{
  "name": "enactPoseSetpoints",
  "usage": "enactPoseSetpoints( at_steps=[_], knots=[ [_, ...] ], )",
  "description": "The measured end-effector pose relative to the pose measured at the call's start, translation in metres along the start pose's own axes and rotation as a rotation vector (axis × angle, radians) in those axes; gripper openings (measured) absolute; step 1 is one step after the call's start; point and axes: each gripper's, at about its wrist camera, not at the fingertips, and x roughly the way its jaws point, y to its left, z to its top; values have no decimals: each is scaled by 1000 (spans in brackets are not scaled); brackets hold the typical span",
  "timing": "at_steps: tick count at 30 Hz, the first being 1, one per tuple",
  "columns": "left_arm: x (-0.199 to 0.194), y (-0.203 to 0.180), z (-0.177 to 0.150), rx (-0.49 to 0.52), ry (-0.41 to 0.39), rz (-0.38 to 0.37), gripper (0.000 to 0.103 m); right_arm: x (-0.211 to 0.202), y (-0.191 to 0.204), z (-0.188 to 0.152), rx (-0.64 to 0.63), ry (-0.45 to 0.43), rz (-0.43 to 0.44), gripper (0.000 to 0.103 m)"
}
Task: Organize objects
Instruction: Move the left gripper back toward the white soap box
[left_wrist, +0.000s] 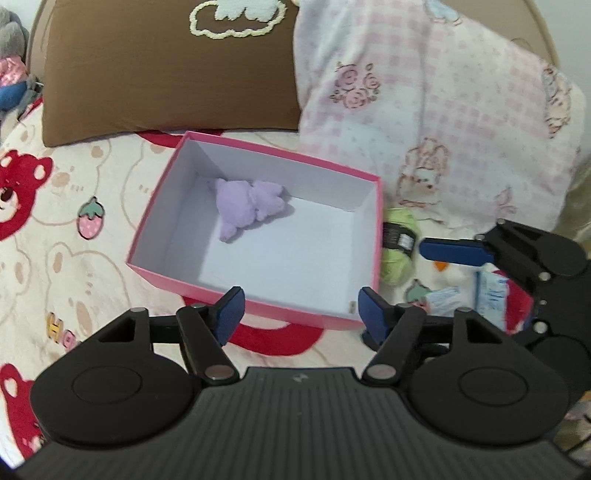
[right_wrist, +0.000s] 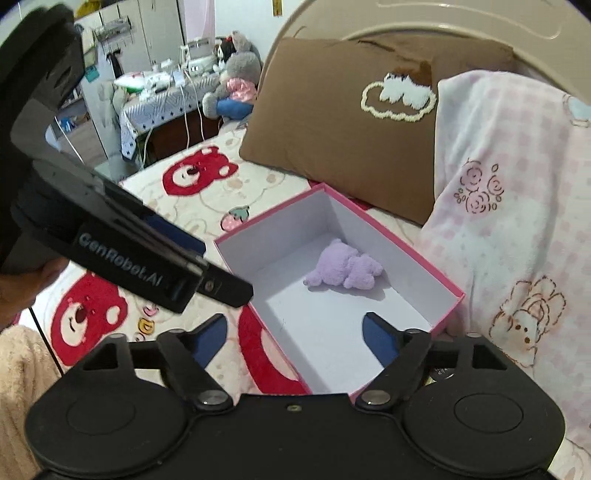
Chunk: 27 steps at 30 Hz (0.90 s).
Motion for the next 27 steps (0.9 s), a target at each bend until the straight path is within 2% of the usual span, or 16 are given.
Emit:
enactPoseSetpoints(
  at_steps=[4, 9, 15, 27],
  knots=[
    [-12, -2, -2, 5, -13, -23, 75, -10, 3, 0, -3, -4, 19, 91],
    [-22, -11, -10, 52, -14, -20, 81, -23, 3, -9, 6, 22, -10, 94],
    [-27, -26, -28, 140, -22, -41, 87, -40, -12, -38, 59, 66, -51, 94],
    [-33, -54, -63, 206, -5, -107, 98, -91, -19, -94, 116, 102, -117, 94]
  ],
)
